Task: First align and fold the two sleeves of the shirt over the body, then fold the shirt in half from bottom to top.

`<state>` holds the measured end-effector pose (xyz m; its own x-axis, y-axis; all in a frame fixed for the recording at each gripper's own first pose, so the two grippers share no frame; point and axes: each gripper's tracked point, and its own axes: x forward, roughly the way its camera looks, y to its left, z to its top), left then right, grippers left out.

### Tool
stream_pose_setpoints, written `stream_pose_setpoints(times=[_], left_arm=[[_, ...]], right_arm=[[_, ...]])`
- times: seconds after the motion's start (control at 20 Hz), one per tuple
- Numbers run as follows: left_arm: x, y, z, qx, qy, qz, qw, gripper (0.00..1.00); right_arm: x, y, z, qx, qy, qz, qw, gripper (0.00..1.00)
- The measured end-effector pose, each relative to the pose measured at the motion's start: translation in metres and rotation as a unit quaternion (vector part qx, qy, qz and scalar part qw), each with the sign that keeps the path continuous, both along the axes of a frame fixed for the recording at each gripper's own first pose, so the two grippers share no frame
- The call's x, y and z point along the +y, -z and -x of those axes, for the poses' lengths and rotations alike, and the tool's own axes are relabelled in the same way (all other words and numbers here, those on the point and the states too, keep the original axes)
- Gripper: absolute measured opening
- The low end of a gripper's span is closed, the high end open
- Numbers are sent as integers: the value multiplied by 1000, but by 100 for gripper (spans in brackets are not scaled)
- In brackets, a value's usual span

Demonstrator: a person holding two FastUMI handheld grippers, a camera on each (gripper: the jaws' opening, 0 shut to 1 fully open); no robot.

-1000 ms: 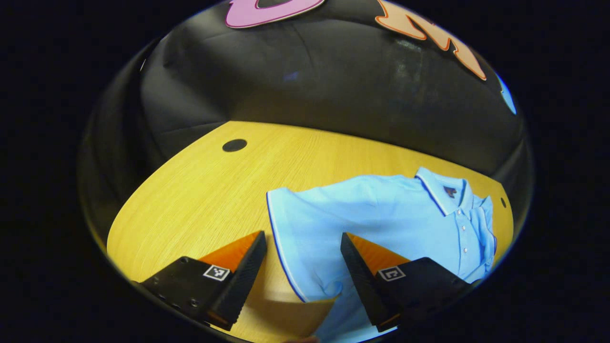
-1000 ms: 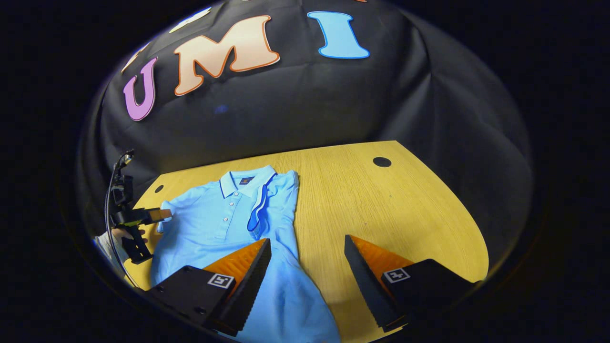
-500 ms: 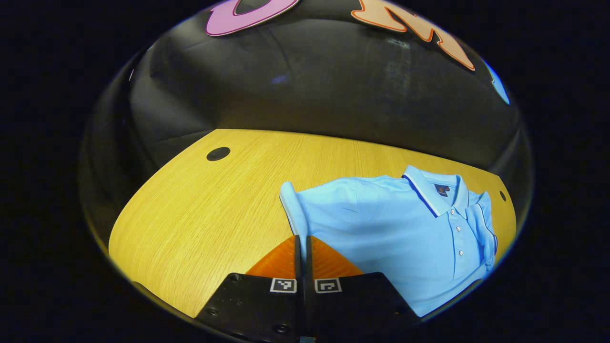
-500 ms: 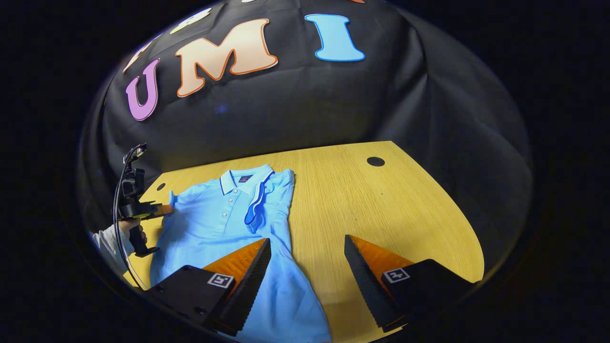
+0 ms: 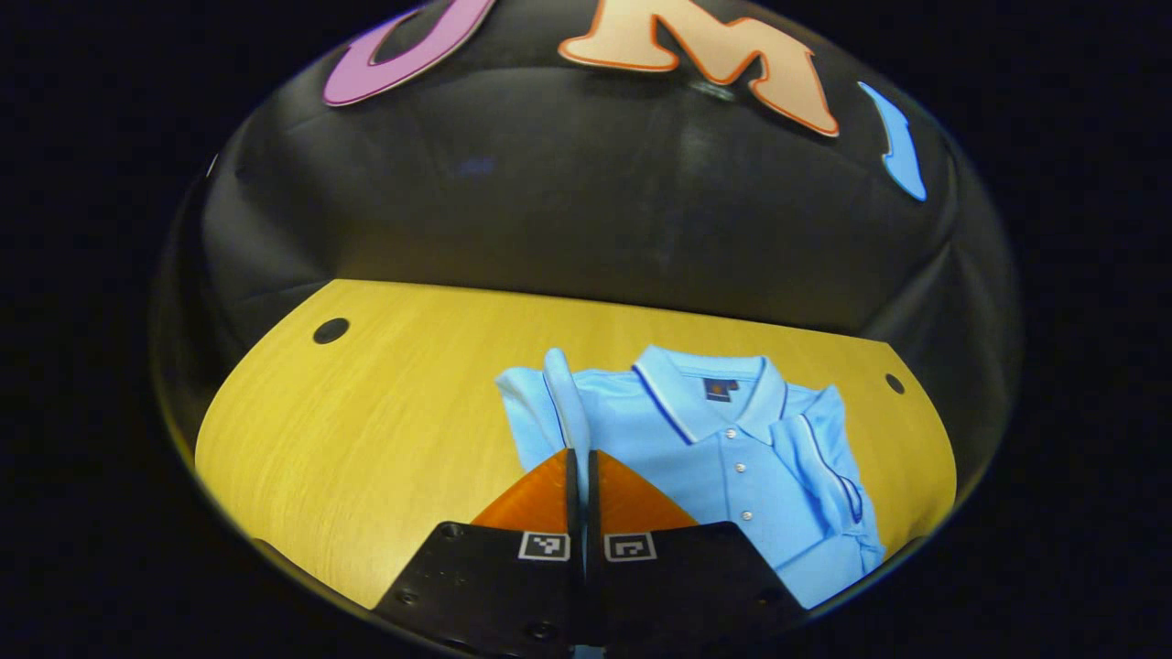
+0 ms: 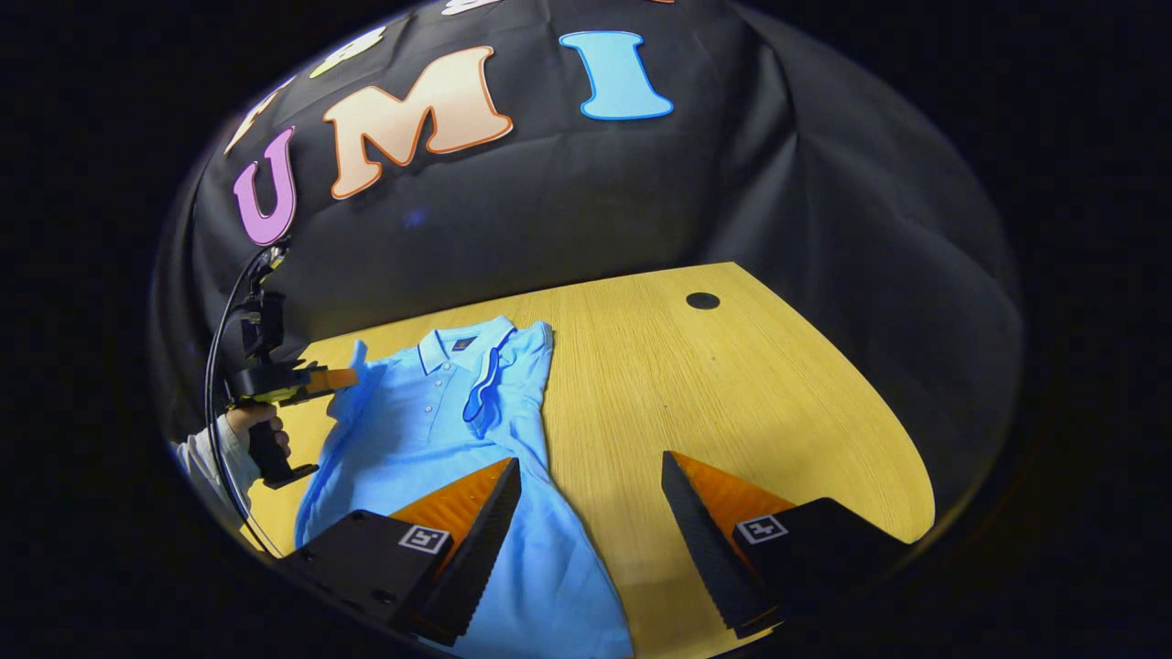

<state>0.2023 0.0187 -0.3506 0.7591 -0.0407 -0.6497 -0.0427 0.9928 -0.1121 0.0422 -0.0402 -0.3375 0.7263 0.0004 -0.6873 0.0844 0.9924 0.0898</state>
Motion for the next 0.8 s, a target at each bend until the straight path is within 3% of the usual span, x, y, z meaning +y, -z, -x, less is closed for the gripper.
stream_pose_setpoints(times=[0.35,0.5,0.55,0.65,0.75,0.8], left_arm=[[-57,20,-8,15,66,-9,998,0],[-69,27,-8,22,82,15,996,0],[-77,26,-2,28,98,38,994,12],[-81,21,5,29,103,59,992,52],[-71,1,19,2,108,49,993,92],[-63,-8,28,-9,106,36,994,94]], right_arm=[[13,8,2,7,2,-6,1000,98],[18,9,0,7,2,-2,1000,97],[19,8,-1,6,2,-1,1000,97],[22,6,-3,3,4,0,1000,97],[25,-5,-2,-14,7,1,1000,97],[31,-11,0,-26,-4,-3,1000,98]])
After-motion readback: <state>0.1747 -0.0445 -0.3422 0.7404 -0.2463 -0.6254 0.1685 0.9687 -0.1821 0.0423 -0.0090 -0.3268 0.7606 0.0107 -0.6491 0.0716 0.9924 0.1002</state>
